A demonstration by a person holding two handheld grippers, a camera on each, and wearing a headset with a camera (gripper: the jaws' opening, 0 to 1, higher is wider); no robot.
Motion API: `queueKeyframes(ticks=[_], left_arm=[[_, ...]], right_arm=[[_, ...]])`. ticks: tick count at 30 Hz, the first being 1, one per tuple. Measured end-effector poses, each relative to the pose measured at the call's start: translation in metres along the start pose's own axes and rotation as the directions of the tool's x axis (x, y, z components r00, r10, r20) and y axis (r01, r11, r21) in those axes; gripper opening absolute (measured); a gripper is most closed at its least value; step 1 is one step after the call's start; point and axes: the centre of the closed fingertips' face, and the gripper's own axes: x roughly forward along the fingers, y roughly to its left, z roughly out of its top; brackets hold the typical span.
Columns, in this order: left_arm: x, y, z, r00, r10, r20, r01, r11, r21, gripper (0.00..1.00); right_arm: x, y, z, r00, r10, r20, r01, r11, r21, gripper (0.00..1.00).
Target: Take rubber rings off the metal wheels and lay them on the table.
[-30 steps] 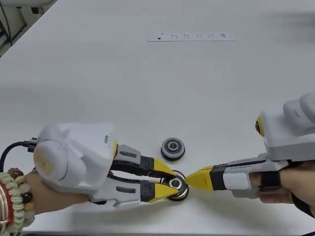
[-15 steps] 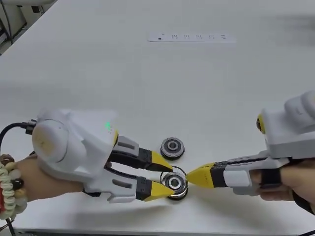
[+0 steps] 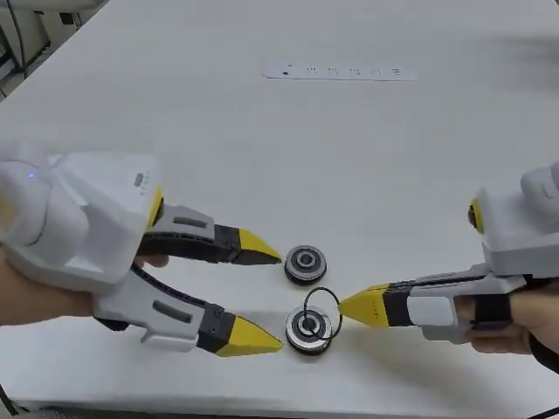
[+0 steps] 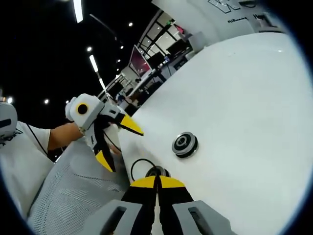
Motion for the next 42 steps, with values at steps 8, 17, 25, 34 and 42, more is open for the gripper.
queueKeyframes(ticks=[8, 17, 25, 34, 42], left_arm=[[-0.015, -0.003, 0.004, 0.9998, 0.013, -0.016, -0.014, 1.0, -0.02, 0.64], [-0.046, 0.0, 0.004, 0.9939, 0.106, -0.03, -0.107, 0.993, -0.055, 0.73], [-0.066, -0.003, 0.0, 0.983, 0.182, -0.023, -0.184, 0.975, -0.125, 0.79], [-0.071, -0.009, -0.005, 0.9632, 0.269, -0.003, -0.263, 0.941, -0.215, 0.82], [-0.081, -0.007, -0.003, 0.9422, 0.333, 0.035, -0.312, 0.912, -0.267, 0.82]], right_arm=[[-0.005, 0.002, 0.004, 0.9999, -0.005, 0.015, 0.005, 1.0, -0.007, 0.0], [-0.013, 0.004, 0.006, 0.9997, -0.012, 0.022, 0.013, 1.0, -0.017, 0.0], [-0.014, 0.015, 0.013, 0.9997, 0.002, 0.026, -0.001, 0.999, -0.051, 0.0], [-0.013, 0.027, 0.013, 0.9999, 0.005, -0.009, -0.006, 0.994, -0.108, 0.0], [-0.013, 0.029, 0.02, 0.9996, -0.018, -0.024, 0.015, 0.991, -0.136, 0.0]])
